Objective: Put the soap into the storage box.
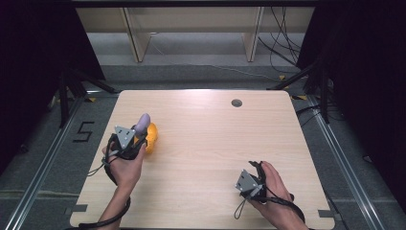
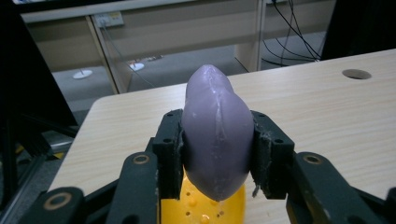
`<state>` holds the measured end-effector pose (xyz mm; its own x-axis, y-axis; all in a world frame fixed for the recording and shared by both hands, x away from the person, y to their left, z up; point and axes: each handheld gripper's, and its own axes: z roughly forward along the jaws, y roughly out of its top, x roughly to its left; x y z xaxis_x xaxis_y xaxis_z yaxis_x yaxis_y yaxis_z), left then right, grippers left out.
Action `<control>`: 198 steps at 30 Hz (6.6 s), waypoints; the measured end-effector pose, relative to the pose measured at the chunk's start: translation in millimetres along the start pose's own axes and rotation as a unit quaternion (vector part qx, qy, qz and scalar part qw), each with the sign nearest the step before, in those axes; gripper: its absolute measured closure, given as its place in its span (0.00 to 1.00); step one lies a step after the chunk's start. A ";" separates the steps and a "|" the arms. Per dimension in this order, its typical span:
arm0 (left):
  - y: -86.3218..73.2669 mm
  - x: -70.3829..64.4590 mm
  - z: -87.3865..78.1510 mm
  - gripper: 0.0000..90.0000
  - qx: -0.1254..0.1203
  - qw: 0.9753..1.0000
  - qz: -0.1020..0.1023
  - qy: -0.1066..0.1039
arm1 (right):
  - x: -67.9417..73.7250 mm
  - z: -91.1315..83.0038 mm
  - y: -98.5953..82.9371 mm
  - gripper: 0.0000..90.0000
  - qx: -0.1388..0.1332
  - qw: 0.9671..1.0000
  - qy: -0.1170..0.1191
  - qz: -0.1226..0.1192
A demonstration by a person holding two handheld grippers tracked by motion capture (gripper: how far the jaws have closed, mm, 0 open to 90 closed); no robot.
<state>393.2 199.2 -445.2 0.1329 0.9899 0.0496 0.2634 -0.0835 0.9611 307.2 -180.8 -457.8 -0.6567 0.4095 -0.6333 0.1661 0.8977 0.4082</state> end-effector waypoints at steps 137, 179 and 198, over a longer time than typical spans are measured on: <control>-42.3 12.1 50.4 0.59 0.131 0.991 -0.008 -0.003 | 0.6 3.1 -1.7 0.33 0.004 1.000 0.014 0.004; -18.5 79.7 -30.0 0.34 0.136 0.980 -0.015 -0.143 | -1.1 3.5 -5.0 0.33 0.001 0.999 0.025 0.035; -72.8 112.6 -76.5 0.34 0.103 0.986 -0.046 -0.120 | -6.1 5.8 -11.2 0.33 -0.008 0.997 0.040 0.072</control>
<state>315.9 325.5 -488.9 0.3150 0.9410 -0.1238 0.4694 -0.0411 0.8820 313.6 -192.4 -462.4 -0.6830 0.5188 -0.5141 0.2508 0.8277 0.5020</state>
